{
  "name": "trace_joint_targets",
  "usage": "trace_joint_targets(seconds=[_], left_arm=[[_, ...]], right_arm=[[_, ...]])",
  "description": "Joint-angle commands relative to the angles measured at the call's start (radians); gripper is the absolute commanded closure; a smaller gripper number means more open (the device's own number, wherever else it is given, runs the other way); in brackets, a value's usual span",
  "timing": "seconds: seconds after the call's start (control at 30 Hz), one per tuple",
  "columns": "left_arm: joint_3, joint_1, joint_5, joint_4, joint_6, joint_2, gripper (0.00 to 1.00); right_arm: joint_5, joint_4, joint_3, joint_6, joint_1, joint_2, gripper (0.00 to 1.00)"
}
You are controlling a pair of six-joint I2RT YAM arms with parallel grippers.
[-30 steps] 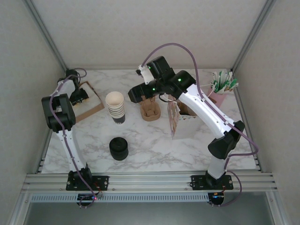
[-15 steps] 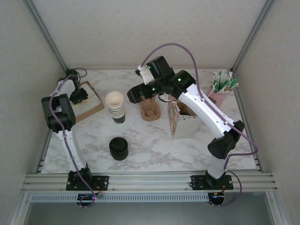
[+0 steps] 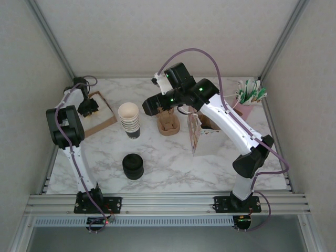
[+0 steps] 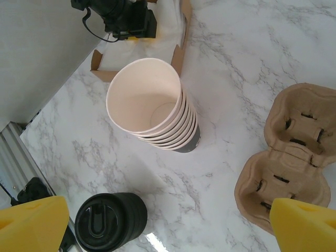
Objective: Pack the takeout coffee
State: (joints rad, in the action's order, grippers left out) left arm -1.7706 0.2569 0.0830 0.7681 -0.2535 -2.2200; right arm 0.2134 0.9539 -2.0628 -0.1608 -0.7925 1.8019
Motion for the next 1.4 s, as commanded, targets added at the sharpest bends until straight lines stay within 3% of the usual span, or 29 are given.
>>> trace_joint_targets(seconds=[0.0,0.9,1.37], left_arm=[[-0.010,-0.003,0.009,0.056,0.017,0.054,0.69],[-0.020,-0.002,-0.003,0.079,0.017,0.110,0.73],[-0.024,-0.003,-0.011,0.084,0.017,0.143,0.83]], right_arm=[[0.019,0.003,-0.016,-0.011,-0.010,-0.006,0.01],[0.026,-0.009,0.009,-0.014,-0.011,-0.023,0.01],[0.026,-0.017,0.025,-0.017,-0.013,-0.036,0.01]])
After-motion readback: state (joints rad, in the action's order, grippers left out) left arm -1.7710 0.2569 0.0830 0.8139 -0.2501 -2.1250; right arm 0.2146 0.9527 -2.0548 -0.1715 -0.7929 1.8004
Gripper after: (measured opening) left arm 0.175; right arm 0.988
